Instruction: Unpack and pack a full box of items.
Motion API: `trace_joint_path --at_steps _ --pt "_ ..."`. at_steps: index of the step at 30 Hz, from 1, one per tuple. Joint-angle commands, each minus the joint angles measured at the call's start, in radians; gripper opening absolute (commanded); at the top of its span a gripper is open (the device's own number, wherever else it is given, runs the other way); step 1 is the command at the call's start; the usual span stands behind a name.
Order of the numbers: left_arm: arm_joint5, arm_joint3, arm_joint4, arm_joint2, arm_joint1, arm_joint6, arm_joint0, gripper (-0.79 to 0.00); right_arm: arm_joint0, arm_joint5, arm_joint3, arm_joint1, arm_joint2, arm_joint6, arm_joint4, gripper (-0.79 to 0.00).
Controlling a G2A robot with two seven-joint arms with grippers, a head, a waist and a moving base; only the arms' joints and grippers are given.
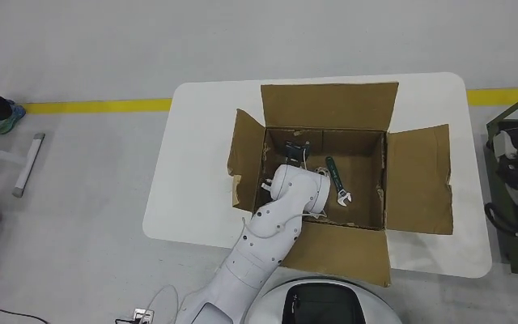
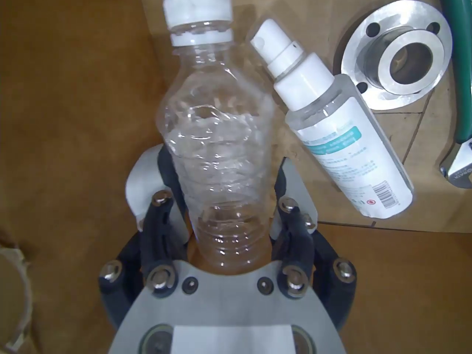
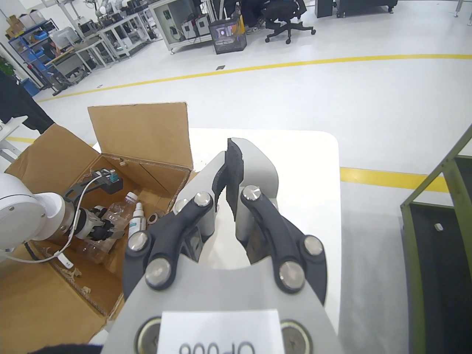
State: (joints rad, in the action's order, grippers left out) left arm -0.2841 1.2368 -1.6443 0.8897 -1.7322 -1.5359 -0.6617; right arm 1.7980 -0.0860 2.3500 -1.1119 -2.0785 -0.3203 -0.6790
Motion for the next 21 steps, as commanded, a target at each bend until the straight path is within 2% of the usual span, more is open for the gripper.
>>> trace_joint_path --at_steps 1,3,4,5,6,7,8,13,21 --pt "0.000 -0.006 -0.005 0.003 -0.003 0.000 0.000 -0.459 -0.001 0.000 0.000 -0.001 0.001 -0.002 0.001 -0.785" --pt "0.000 -0.015 -0.011 0.005 -0.006 0.000 -0.001 -0.496 -0.002 0.000 0.000 -0.002 0.001 -0.002 0.002 -0.785" --pt "0.001 -0.018 -0.013 0.007 -0.008 0.000 -0.002 -0.557 -0.002 -0.001 0.000 -0.002 0.000 -0.003 0.002 -0.785" --pt "0.002 -0.021 -0.014 0.008 -0.009 0.000 -0.002 -0.582 -0.003 -0.001 0.000 -0.003 0.001 -0.002 0.003 -0.785" --pt "0.003 -0.023 -0.016 0.010 -0.011 0.000 -0.002 -0.631 -0.004 -0.002 0.000 -0.003 0.001 -0.003 0.004 -0.785" --pt "0.002 -0.024 -0.017 0.013 -0.012 0.000 -0.002 -0.736 -0.005 -0.002 0.000 -0.003 0.000 -0.003 0.005 -0.785" --pt "0.002 -0.023 -0.018 0.015 -0.014 0.000 -0.003 -0.785 -0.006 -0.005 0.000 -0.004 0.000 -0.003 0.005 -0.785" --pt "0.020 0.051 0.001 0.027 -0.021 0.000 -0.011 -0.785 -0.018 -0.016 0.000 -0.005 -0.007 0.001 0.023 -0.785" --pt "0.083 0.279 0.031 0.061 -0.024 0.000 -0.044 -0.785 -0.057 -0.055 0.000 -0.004 -0.021 -0.008 0.090 -0.785"
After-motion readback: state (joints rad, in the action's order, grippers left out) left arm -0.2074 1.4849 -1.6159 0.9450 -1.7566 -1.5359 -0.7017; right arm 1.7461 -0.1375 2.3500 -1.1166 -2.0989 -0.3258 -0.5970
